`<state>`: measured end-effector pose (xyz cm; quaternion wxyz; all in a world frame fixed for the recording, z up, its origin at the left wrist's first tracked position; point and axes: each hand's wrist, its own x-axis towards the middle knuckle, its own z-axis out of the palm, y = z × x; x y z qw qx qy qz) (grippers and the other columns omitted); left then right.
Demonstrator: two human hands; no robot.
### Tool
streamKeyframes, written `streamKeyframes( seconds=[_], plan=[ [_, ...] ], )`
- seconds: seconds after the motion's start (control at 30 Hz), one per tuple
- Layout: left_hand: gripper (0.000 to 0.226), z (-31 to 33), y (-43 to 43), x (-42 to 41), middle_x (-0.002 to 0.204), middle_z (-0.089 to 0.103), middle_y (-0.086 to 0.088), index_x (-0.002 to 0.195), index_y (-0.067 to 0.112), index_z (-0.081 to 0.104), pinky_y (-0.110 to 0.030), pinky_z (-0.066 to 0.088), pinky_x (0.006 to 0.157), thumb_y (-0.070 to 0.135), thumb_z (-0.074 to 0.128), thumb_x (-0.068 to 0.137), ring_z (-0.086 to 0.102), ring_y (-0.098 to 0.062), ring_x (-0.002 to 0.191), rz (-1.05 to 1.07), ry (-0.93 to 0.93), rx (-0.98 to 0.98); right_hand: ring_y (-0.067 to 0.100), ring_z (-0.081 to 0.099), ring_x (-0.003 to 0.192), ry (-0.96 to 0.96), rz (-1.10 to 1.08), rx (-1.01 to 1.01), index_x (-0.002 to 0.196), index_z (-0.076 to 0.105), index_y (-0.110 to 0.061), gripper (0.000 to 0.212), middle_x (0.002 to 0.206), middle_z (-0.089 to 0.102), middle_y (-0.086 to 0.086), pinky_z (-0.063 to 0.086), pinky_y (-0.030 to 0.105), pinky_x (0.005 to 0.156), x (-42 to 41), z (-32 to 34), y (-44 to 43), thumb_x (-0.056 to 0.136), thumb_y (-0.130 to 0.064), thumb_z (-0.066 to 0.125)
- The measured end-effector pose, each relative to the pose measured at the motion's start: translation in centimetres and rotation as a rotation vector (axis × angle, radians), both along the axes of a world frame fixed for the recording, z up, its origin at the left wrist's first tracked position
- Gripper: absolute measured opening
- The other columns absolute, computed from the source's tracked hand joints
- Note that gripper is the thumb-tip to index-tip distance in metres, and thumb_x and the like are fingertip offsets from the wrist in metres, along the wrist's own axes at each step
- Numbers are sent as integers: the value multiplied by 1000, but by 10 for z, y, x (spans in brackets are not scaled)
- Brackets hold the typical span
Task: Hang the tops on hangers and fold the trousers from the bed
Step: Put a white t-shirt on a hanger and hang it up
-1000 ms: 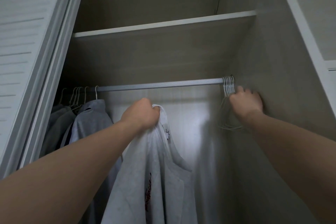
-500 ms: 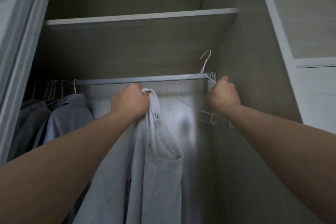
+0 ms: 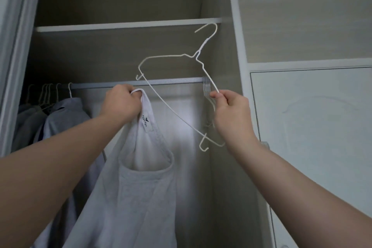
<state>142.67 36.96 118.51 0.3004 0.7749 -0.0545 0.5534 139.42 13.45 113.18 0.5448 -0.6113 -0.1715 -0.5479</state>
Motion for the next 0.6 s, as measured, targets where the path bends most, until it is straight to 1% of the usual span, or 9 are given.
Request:
streamKeyframes(
  seconds=[0.07, 0.13, 0.2, 0.23, 0.3, 0.37, 0.43, 0.5, 0.6],
  plan=[
    [31, -2, -14, -23, 80, 67, -16, 81, 3, 67, -32, 40, 70, 26, 54, 98, 61, -35, 88, -14, 18, -38, 1, 46, 49, -16, 74, 18, 104, 75, -20, 27, 50, 51, -21, 35, 23, 60, -29, -14, -20, 102, -18, 48],
    [32, -6, -32, -47, 75, 64, -14, 76, 5, 66, -33, 39, 68, 24, 54, 98, 60, -34, 84, -24, 47, -80, 4, 41, 41, 1, 141, 51, 96, 74, -25, 27, 42, 43, -19, 32, 24, 55, -60, -32, -47, 102, -21, 48],
    [33, -13, -52, -72, 71, 64, -16, 73, 3, 66, -35, 42, 64, 22, 53, 96, 60, -34, 77, -32, 78, -118, 6, 35, 39, 43, 224, 119, 91, 74, -27, 27, 43, 37, -16, 31, 22, 51, -92, -54, -79, 102, -23, 49],
    [34, -18, -64, -84, 67, 62, -18, 73, -1, 65, -35, 43, 60, 20, 53, 95, 59, -34, 70, -44, 92, -148, 6, 32, 39, 65, 276, 155, 89, 74, -28, 28, 45, 35, -15, 30, 22, 48, -108, -66, -96, 101, -23, 49],
    [36, -32, -87, -108, 53, 55, -16, 64, -1, 59, -29, 38, 50, 16, 51, 94, 52, -30, 54, -66, 126, -210, 8, 31, 41, 101, 350, 198, 87, 73, -29, 30, 50, 34, -12, 29, 22, 46, -138, -93, -132, 102, -21, 49],
    [37, -51, -110, -129, 44, 51, -11, 59, 3, 55, -25, 36, 47, 14, 49, 94, 49, -26, 47, -63, 168, -244, 9, 29, 42, 102, 418, 214, 85, 72, -28, 34, 51, 34, -10, 27, 21, 43, -165, -123, -167, 104, -18, 46],
    [37, -75, -131, -146, 52, 52, -15, 62, 3, 55, -26, 37, 49, 14, 47, 96, 48, -26, 51, -54, 214, -253, 10, 25, 42, 96, 486, 223, 84, 69, -26, 37, 53, 32, -7, 24, 19, 40, -190, -154, -200, 106, -15, 42],
    [37, -100, -155, -159, 58, 52, -15, 65, 2, 56, -26, 35, 50, 15, 46, 98, 46, -24, 52, -59, 268, -265, 12, 25, 42, 103, 514, 243, 85, 67, -24, 34, 54, 34, -3, 23, 18, 40, -210, -186, -230, 106, -15, 41],
    [32, -139, -195, -179, 62, 51, -13, 68, 7, 56, -27, 33, 50, 18, 47, 98, 43, -24, 53, -85, 373, -276, 18, 33, 43, 202, 488, 246, 89, 63, -23, 29, 55, 44, 4, 29, 22, 40, -229, -232, -269, 106, -18, 41]
  ],
)
